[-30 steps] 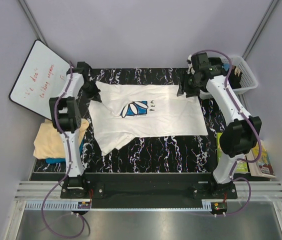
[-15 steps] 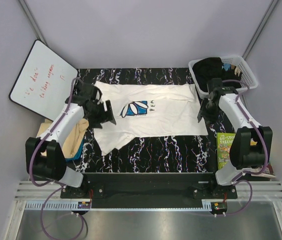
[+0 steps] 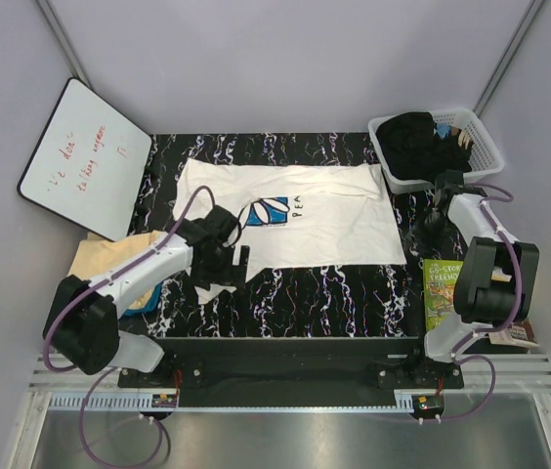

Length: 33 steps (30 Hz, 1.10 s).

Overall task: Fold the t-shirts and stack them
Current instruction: Grap the side of the flattened tshirt closest away from the robot with both arms

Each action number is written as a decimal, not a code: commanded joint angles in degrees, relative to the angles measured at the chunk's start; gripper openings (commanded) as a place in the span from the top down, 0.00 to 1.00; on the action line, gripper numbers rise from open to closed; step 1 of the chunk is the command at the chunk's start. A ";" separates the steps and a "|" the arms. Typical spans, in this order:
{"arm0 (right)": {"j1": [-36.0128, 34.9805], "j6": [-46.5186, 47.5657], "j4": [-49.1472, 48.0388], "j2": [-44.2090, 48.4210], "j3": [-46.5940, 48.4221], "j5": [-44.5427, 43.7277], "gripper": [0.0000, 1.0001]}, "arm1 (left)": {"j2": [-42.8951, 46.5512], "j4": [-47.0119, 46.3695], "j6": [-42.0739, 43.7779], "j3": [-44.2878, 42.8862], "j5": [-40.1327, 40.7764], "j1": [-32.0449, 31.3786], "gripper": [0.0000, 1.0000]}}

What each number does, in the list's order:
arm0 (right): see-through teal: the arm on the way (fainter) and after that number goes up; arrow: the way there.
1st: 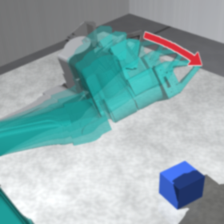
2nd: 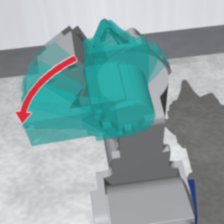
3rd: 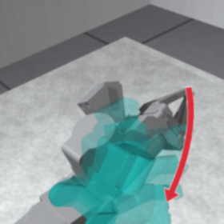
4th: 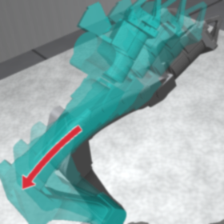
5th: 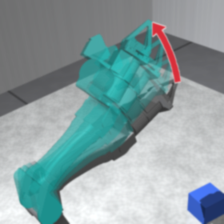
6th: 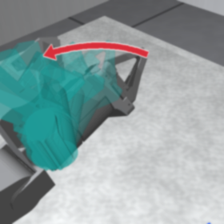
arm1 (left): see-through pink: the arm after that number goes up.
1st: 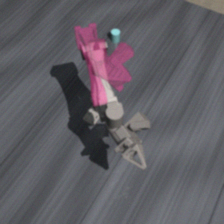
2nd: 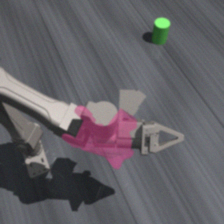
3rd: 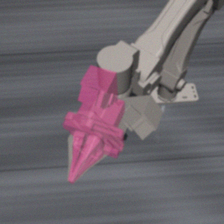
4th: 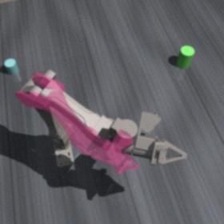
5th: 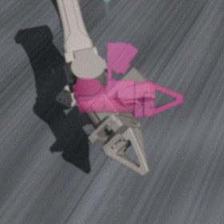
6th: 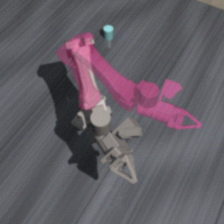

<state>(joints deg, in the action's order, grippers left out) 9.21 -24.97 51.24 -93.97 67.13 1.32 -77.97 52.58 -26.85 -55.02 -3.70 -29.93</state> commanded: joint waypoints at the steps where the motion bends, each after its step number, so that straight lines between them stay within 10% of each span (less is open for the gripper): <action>1: -0.16 -1.22 -4.48 -2.17 -1.30 4.91 0.56 | -4.19 -2.04 -1.53 -0.26 6.95 -4.95 0.09; 22: -0.16 -1.57 -14.85 -10.17 -2.98 10.79 0.60 | -18.61 -3.09 -0.31 -9.13 11.08 -13.66 0.01; 29: -0.16 -1.84 -17.84 -12.11 -2.45 15.37 1.00 | -23.44 -3.36 0.57 -10.80 13.54 -13.75 0.02; 33: -0.16 -2.01 -18.90 -11.50 -3.85 17.13 1.00 | -25.56 -2.05 0.14 -12.56 17.49 -13.75 0.02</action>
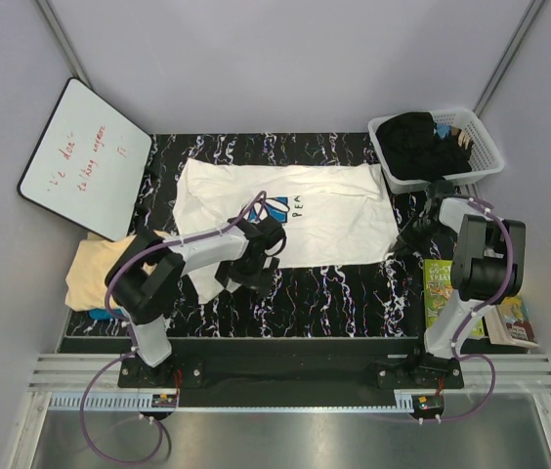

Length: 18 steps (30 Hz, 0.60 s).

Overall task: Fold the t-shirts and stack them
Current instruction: Grap the side of the flattened tshirt closest away from the robot with both arms

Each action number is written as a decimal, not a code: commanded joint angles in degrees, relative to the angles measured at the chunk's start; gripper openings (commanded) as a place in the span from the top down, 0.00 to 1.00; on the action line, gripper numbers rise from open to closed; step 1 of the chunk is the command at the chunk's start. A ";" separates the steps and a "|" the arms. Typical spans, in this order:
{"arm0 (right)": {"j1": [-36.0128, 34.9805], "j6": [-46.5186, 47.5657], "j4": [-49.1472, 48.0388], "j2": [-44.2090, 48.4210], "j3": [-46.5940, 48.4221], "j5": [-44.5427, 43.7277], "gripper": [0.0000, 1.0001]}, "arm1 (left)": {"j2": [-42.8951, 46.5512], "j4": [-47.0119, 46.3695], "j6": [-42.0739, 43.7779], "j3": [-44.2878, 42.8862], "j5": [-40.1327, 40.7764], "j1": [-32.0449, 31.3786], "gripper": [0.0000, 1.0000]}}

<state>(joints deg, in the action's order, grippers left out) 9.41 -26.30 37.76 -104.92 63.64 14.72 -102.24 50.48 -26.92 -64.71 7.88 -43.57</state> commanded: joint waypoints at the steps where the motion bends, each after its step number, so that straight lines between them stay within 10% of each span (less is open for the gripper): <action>1: -0.36 -0.59 -5.59 -0.28 -0.62 3.91 1.00 | -1.47 0.32 0.29 -3.05 6.35 -0.11 0.02; 6: -0.36 -0.33 -6.20 1.21 -2.99 4.70 1.00 | -5.42 0.15 1.25 -4.99 6.89 -0.02 0.24; 7: -0.36 -0.24 -6.21 1.47 -3.25 4.70 1.00 | -6.13 0.32 1.43 -5.34 6.97 -0.02 0.62; 9: -0.36 -0.33 -6.20 2.27 -4.13 5.14 1.00 | -7.19 0.32 1.25 -5.78 7.50 0.07 0.95; 18: -0.36 0.11 -6.29 4.29 -5.54 5.76 1.00 | -1.83 0.85 0.64 -4.38 9.79 1.29 1.00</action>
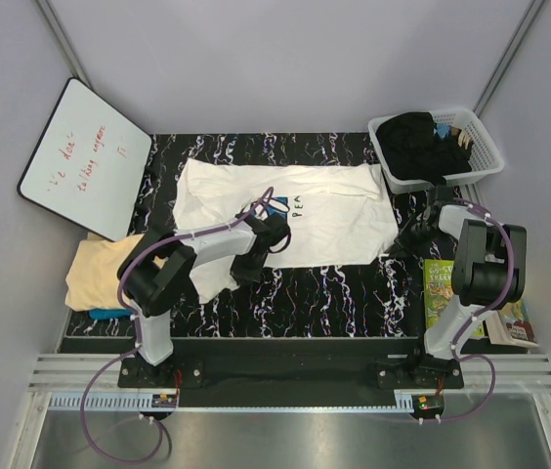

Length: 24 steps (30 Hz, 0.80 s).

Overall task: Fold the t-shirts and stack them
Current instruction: Grap the side of the flattened tshirt closest away from the robot with both arms

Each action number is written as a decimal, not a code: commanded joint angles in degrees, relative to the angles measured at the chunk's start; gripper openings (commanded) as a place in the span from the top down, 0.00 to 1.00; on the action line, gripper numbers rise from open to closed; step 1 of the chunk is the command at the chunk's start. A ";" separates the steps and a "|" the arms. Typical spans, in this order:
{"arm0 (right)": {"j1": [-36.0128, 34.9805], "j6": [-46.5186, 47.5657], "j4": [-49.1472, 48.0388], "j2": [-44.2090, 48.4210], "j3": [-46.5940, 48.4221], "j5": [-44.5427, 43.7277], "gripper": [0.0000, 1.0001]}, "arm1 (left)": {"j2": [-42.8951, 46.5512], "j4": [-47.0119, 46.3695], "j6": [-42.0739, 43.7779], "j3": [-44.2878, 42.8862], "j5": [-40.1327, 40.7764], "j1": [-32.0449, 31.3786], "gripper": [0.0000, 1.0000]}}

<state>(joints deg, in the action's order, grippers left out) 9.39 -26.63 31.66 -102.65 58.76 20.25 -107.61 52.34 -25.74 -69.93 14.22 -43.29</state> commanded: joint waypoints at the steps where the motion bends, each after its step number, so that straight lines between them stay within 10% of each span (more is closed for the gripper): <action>1: -0.33 0.35 -0.19 1.93 -0.67 0.23 1.00 | 4.86 -0.66 -0.37 0.76 3.45 1.19 1.00; 15: -0.33 2.37 2.08 8.59 0.73 2.95 1.00 | 17.96 18.31 -5.28 -5.12 10.91 1.19 1.00; 24: -0.33 1.32 4.02 12.13 5.21 4.36 1.00 | 8.32 27.55 -1.26 -24.52 20.76 4.96 1.00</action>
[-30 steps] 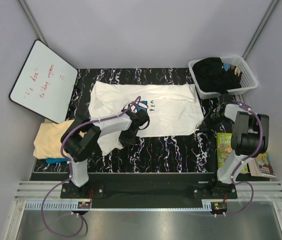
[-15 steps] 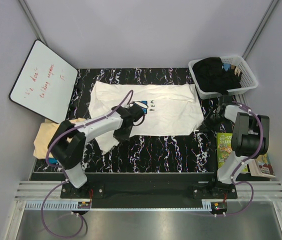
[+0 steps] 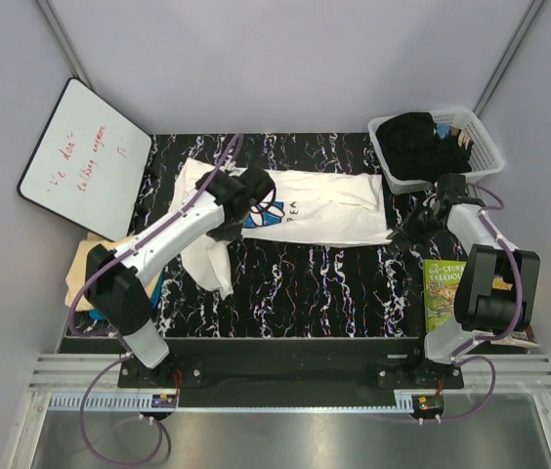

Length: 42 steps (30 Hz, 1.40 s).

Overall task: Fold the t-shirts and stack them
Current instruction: Grap the side of the flattened tshirt closest away from the robot with both arms, then fold the other side of the tshirt into a rectangle

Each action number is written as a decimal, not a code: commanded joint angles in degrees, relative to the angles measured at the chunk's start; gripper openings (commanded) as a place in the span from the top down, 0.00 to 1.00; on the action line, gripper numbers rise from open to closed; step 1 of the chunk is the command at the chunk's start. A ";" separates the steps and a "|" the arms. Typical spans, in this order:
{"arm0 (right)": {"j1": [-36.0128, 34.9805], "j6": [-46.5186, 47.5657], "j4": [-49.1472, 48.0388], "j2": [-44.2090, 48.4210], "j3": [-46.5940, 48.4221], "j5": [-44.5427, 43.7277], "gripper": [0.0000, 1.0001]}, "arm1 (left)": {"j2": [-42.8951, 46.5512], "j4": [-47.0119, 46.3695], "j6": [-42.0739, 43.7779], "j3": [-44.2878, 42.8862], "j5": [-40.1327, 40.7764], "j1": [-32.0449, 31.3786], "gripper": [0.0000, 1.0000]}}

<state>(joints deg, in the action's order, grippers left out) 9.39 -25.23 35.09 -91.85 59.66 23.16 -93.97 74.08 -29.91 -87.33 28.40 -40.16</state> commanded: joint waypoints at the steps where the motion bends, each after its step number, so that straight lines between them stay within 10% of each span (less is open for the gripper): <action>1: -0.33 -0.08 0.59 0.72 5.11 1.45 1.00 | -6.73 5.98 3.80 -8.72 7.62 2.19 1.00; 19: -2.62 -2.71 -0.99 -32.67 37.27 6.29 0.97 | -31.53 2.12 17.69 -33.87 8.69 15.99 1.00; 21: -3.84 -3.15 -0.81 -35.83 40.78 5.59 0.91 | -33.64 1.68 18.48 -35.79 7.46 17.39 0.69; 22: -4.11 -3.33 -0.73 -36.81 41.84 5.58 0.87 | -34.17 1.59 18.14 -36.15 7.02 17.75 0.28; 25: -5.25 -3.94 -0.81 -38.66 44.05 5.32 0.64 | -32.25 0.28 16.11 -34.50 5.54 18.37 0.01; 28: -6.22 -3.42 -0.99 -36.04 43.18 2.69 0.38 | -25.31 -5.42 16.29 -27.48 -1.03 18.28 0.01; 36: -6.49 -3.15 -1.43 -24.97 33.78 4.70 0.35 | -12.29 -15.28 14.71 -9.28 -22.05 17.40 0.23; 42: -6.49 -2.72 -1.43 -21.35 28.50 6.02 0.36 | -13.16 -16.52 13.83 -5.13 -23.22 11.43 0.23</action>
<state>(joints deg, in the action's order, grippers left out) 3.46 -28.99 35.00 -118.15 90.19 27.07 -106.41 60.86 -15.05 -94.89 10.50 -24.95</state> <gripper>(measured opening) 0.644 0.768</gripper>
